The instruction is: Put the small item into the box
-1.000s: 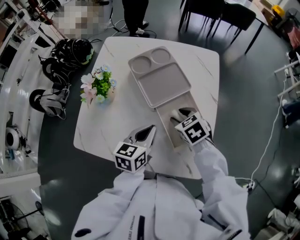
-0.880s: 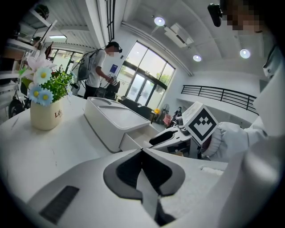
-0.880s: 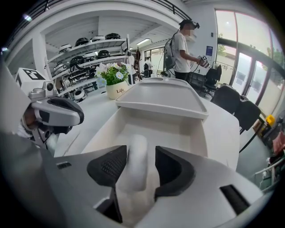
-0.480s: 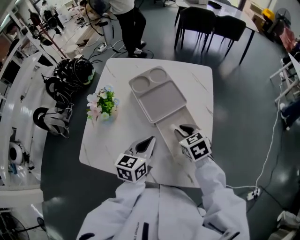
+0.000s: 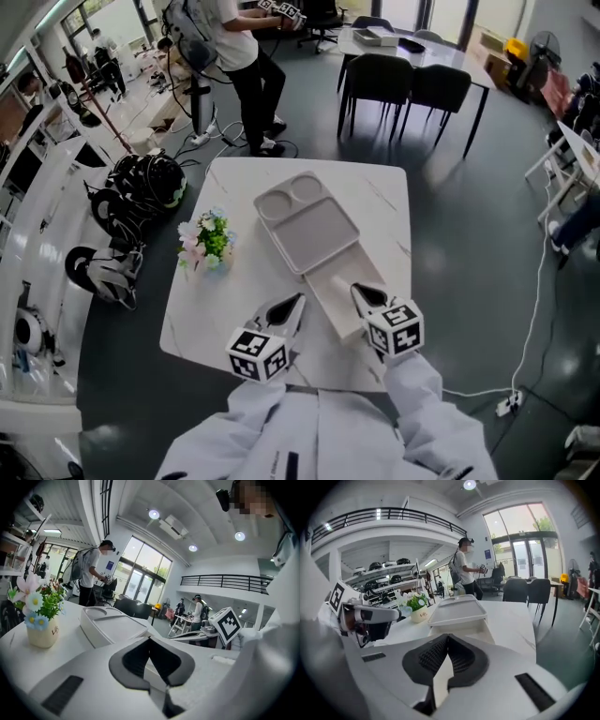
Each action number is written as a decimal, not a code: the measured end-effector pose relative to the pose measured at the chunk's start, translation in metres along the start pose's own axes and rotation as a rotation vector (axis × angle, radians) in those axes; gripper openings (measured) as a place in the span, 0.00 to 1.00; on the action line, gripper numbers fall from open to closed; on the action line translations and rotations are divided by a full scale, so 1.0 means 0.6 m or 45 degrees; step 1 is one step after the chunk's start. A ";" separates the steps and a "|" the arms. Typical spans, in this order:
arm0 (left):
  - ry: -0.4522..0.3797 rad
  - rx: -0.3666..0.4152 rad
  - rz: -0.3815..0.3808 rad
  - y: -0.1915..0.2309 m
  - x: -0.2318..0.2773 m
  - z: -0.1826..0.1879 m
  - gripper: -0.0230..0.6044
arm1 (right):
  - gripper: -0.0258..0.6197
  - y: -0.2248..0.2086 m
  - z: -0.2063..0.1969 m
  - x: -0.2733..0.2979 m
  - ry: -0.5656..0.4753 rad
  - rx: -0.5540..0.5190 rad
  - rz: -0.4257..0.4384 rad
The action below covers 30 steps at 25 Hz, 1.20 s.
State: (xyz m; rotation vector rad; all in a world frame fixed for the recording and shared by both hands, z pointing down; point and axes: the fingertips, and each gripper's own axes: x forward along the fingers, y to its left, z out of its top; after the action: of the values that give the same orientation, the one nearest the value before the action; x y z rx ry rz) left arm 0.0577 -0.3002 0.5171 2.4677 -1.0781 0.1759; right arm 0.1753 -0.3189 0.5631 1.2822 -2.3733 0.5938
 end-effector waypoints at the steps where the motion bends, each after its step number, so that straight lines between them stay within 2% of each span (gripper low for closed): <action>1: -0.014 0.018 0.000 -0.003 -0.004 0.006 0.03 | 0.03 0.002 0.008 -0.010 -0.050 0.018 0.000; 5: -0.082 0.113 0.008 -0.011 -0.021 0.038 0.03 | 0.03 0.005 0.040 -0.046 -0.232 0.067 0.000; 11: -0.164 0.189 -0.017 -0.037 -0.043 0.082 0.03 | 0.03 0.015 0.085 -0.105 -0.422 0.164 0.037; 14: -0.186 0.216 -0.010 -0.045 -0.052 0.093 0.03 | 0.03 0.018 0.101 -0.127 -0.483 0.174 0.046; 21: -0.266 0.254 0.013 -0.054 -0.081 0.128 0.03 | 0.03 0.016 0.146 -0.184 -0.640 0.151 -0.023; 30: -0.349 0.319 0.039 -0.058 -0.109 0.163 0.03 | 0.03 0.009 0.174 -0.235 -0.740 0.098 -0.097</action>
State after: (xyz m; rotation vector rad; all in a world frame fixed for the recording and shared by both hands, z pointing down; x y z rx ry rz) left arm 0.0320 -0.2790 0.3993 2.7605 -1.2747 -0.0221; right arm 0.2302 -0.2741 0.4022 1.7615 -2.7520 0.3171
